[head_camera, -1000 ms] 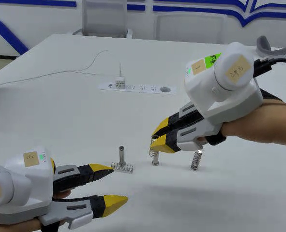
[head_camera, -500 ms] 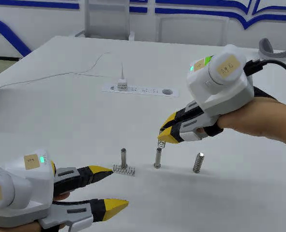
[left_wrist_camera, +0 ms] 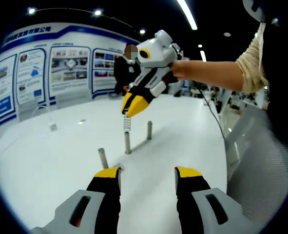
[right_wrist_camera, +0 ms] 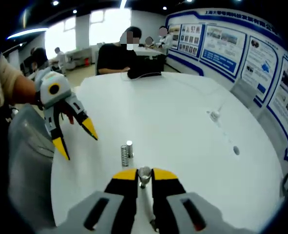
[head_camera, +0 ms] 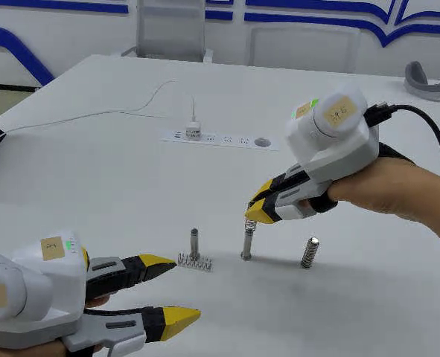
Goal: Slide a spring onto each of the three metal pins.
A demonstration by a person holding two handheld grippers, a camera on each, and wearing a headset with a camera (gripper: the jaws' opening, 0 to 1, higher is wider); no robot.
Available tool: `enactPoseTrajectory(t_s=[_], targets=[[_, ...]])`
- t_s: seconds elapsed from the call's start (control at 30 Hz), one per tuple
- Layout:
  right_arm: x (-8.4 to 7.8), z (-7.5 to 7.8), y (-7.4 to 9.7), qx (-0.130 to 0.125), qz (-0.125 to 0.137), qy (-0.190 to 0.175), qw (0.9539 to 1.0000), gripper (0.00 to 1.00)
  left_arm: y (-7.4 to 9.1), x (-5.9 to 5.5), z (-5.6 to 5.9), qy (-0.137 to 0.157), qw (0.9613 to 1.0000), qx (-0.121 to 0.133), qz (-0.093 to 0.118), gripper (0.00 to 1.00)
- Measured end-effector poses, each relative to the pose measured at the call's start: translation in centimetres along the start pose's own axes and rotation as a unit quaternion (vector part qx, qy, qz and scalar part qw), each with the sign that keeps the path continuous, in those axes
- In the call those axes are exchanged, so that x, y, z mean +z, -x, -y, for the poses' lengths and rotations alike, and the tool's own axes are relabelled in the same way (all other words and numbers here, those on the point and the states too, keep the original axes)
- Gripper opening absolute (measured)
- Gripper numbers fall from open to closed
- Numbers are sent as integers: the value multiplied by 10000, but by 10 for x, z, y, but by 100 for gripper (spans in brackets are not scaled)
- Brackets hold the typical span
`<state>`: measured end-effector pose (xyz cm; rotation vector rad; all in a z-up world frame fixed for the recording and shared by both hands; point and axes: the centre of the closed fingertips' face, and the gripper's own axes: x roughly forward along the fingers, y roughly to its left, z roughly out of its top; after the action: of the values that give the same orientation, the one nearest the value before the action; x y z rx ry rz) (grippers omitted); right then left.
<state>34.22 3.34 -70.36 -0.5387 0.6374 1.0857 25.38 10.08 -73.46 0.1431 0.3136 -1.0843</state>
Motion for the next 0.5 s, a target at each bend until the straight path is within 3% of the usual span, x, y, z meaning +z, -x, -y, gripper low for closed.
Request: enactPoseTrajectory(t_s=[0.5], targets=[[-10, 2, -11, 21, -50, -133, 9999, 12, 2, -2, -3, 15, 10000, 31, -15, 44]])
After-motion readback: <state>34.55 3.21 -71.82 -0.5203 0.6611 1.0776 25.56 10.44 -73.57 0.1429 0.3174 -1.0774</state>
